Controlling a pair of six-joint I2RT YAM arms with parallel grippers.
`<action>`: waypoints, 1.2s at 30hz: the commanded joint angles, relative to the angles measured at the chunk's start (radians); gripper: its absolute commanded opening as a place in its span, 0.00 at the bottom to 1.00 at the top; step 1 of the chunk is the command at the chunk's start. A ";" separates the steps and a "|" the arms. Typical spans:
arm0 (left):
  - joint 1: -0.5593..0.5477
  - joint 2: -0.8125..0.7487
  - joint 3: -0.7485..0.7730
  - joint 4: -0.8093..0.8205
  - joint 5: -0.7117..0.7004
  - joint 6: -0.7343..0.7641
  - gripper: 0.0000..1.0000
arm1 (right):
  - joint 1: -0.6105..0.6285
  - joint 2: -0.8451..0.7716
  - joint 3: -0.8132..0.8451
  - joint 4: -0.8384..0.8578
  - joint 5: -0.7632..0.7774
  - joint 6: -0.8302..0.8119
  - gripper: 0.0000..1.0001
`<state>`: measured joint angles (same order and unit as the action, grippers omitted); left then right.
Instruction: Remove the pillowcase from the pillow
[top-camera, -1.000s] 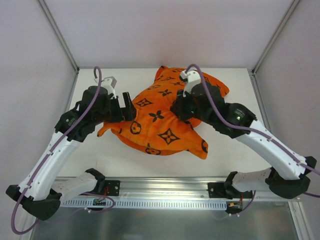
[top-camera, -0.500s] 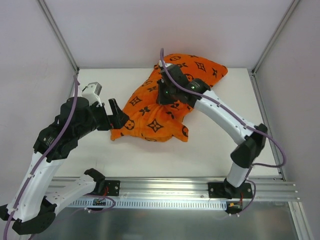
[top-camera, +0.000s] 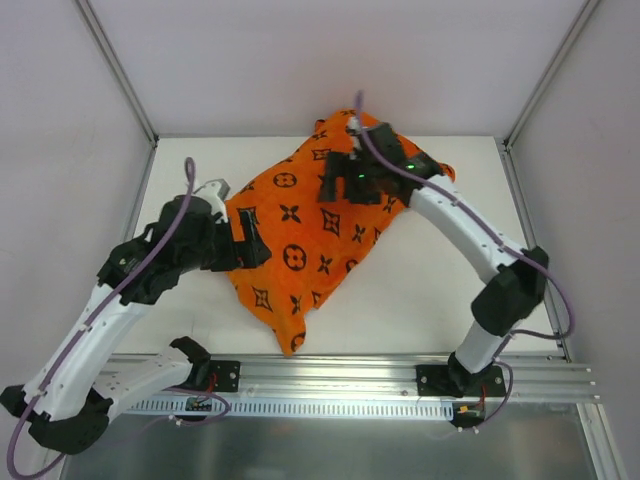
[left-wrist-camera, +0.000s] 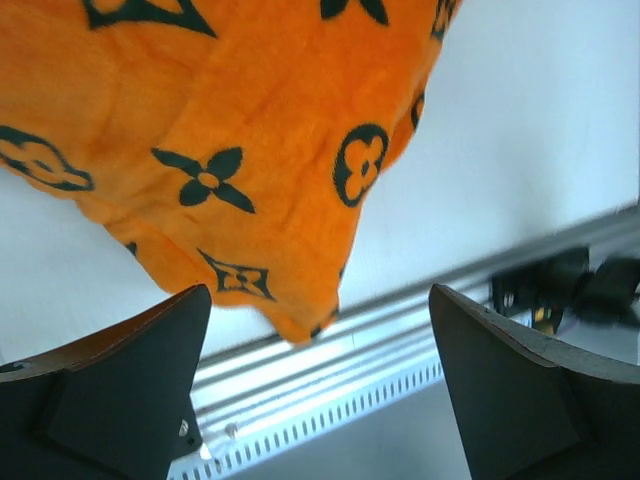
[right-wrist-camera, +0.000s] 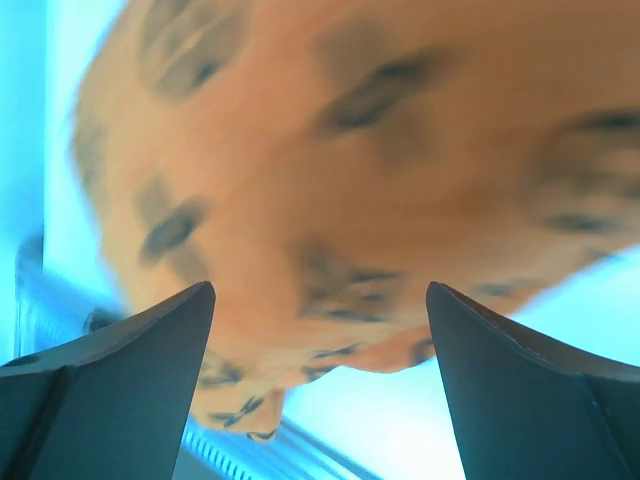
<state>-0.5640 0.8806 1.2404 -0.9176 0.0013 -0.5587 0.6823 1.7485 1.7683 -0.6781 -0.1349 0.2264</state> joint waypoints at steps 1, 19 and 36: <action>-0.155 0.050 -0.062 -0.003 0.007 -0.101 0.93 | -0.173 -0.185 -0.194 0.068 0.073 0.048 0.92; -0.597 0.435 -0.246 0.100 -0.276 -0.389 0.99 | -0.478 -0.480 -0.633 0.069 0.080 0.016 0.94; -0.314 0.064 -0.234 0.088 -0.373 -0.383 0.00 | -0.530 -0.509 -0.739 0.077 -0.002 -0.007 0.95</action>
<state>-0.9607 1.1481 0.9623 -0.8154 -0.3710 -1.0103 0.1787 1.2705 1.0233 -0.6243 -0.0917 0.2302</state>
